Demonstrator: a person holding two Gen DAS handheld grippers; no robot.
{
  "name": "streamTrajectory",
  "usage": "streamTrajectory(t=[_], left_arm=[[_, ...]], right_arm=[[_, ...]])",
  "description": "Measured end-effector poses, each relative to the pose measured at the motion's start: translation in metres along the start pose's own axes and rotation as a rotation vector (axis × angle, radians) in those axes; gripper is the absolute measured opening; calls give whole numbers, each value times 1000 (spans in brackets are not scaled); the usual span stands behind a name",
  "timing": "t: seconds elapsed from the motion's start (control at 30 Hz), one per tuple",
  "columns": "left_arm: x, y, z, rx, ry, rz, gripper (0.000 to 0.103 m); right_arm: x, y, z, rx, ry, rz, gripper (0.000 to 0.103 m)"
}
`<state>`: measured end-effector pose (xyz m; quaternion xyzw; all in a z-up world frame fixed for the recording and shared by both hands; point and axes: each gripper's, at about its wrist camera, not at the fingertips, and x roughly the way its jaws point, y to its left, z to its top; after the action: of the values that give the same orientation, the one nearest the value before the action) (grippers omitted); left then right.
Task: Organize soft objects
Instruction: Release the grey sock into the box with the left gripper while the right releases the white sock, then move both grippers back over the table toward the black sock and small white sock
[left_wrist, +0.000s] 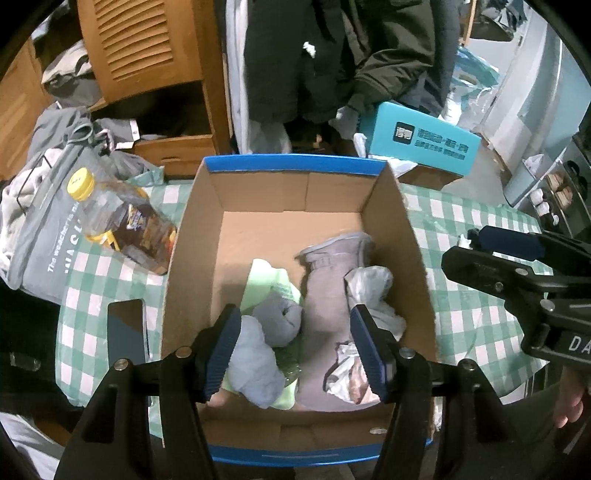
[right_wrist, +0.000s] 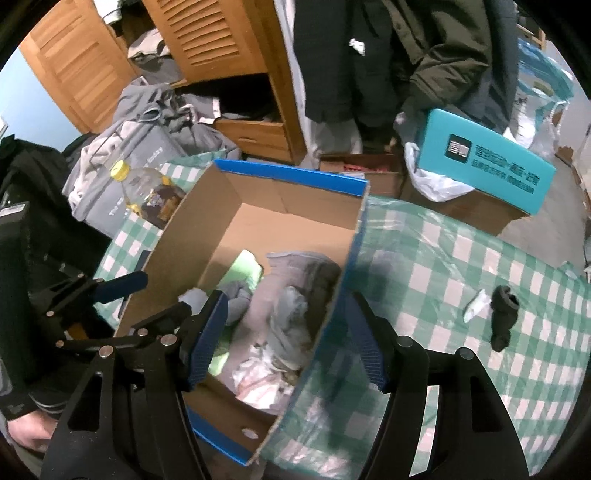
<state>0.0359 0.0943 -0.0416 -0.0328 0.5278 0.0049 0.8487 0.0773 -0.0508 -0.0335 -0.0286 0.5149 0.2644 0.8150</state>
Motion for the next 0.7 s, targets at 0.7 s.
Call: streamTrajectory(t=[0.7], left_arm=[[-7,-71,6,136,-20,-5,80]], right_arm=[[-36,-75,-38,108,-18,-110,69]])
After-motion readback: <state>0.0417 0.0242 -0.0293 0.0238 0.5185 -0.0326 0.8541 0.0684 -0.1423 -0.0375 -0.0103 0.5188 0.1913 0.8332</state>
